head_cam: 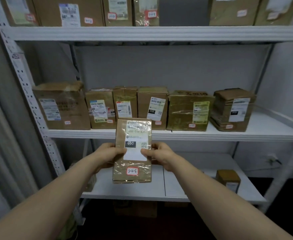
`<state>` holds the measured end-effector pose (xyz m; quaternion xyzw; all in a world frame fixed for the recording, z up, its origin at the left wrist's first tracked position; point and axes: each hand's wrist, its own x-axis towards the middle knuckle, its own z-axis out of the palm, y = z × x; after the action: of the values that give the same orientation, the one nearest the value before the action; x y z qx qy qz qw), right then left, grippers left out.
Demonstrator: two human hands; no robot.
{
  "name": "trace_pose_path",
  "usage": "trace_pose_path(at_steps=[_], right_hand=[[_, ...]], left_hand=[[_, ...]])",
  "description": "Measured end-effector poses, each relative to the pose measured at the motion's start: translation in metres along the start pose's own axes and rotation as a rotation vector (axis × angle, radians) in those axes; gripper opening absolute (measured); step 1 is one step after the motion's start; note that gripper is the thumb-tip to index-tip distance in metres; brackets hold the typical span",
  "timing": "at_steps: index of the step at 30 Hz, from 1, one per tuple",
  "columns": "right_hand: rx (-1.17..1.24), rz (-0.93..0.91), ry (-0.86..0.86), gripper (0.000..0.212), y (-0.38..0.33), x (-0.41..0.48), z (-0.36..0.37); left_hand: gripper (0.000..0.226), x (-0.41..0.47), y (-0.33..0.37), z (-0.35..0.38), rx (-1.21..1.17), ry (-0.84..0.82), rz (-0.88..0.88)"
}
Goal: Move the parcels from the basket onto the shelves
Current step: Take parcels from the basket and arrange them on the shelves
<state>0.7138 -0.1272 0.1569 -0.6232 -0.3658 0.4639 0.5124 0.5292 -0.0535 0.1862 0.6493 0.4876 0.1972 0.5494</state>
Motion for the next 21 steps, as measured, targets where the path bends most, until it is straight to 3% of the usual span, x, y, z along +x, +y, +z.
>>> trace_pose_path(at_steps=[3,7,11,16,21], right_hand=[[0.005,-0.002,0.054,0.047,0.006,-0.003,-0.025],[0.007,0.017,0.107,0.049,0.015,-0.007,-0.057],[0.027,0.033,0.156,0.045,0.02,-0.018,-0.085],[0.013,0.044,0.26,0.048,0.025,-0.035,-0.12],[0.021,-0.009,0.321,0.047,0.021,-0.042,-0.166]], left_hand=[[0.024,0.012,0.013,0.021,0.054,-0.007,0.064],[0.072,0.03,0.033,0.043,0.041,0.059,0.143],[0.098,0.037,0.067,0.068,0.122,0.049,0.31],[0.081,0.046,0.103,0.1,0.361,-0.23,0.443],[0.073,0.056,0.137,0.13,0.533,-0.308,0.545]])
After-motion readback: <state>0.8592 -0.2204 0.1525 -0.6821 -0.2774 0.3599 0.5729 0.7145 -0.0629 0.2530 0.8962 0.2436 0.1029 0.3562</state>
